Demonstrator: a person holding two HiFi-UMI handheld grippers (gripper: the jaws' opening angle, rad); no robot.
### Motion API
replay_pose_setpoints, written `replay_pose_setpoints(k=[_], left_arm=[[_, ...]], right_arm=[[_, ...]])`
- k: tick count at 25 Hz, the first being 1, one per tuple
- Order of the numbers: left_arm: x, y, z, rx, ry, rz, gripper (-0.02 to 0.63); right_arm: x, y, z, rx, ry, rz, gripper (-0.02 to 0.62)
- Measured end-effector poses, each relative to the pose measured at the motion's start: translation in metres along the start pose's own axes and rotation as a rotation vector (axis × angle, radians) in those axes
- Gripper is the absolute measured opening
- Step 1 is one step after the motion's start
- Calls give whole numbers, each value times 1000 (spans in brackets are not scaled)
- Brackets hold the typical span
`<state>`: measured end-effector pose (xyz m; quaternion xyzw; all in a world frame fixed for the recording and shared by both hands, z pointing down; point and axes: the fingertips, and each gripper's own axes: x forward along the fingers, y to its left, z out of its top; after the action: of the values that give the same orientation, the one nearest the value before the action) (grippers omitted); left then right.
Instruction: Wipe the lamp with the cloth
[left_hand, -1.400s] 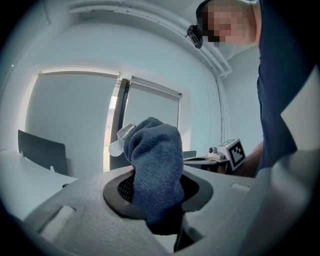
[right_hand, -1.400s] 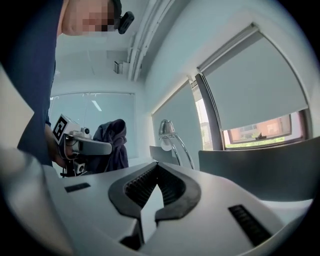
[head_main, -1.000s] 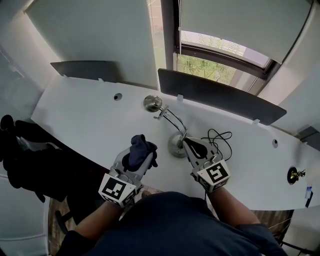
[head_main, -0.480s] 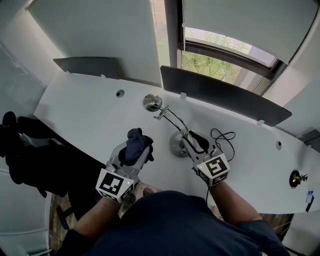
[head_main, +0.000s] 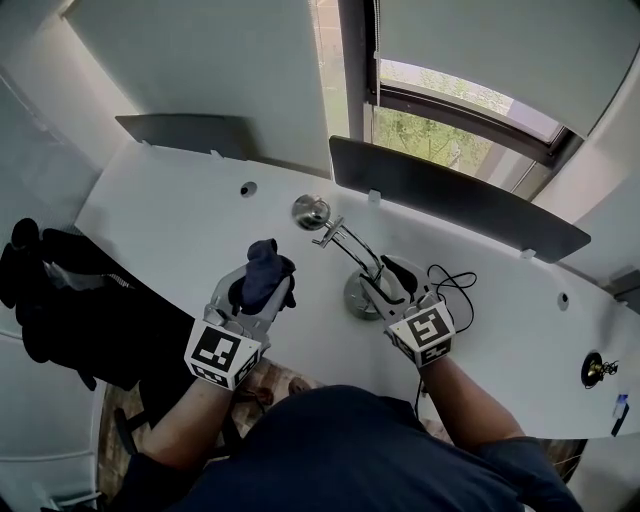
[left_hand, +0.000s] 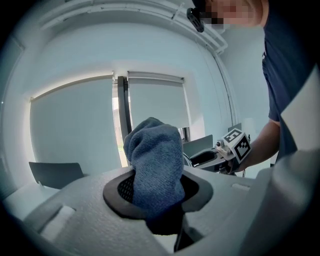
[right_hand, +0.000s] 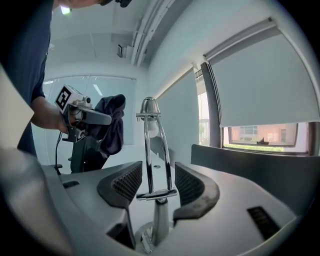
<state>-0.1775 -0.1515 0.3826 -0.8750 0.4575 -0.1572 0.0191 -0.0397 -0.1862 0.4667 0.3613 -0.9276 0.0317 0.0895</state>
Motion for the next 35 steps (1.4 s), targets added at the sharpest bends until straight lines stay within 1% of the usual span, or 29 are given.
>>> replay_pose_setpoints(k=[4,10,12,20,22,27,35], left_arm=[[6,2,-4,29,44,-23,130],[16,3,-4,62,68,-40,130],[19,5,-1,79,74,-41,130],[33,19,0,156,137,-24,130],[38,23,-4,191,176,-15,130],[51,25,-11,329,276,-8,130],[65,30,1,528,347,20,130]], right_arm=[[3,1,-5,-5,11,18,198],[7,1,-7,-22,10,34,188],[7,1,-7,-26,6,34,164],[6,-1,-8,-27,-5,43,158],[7,0,-9,-24,-9,44,160],[8,0,-9,-29,-13,47,158],[8,-1,-9,-34,-24,43,158]])
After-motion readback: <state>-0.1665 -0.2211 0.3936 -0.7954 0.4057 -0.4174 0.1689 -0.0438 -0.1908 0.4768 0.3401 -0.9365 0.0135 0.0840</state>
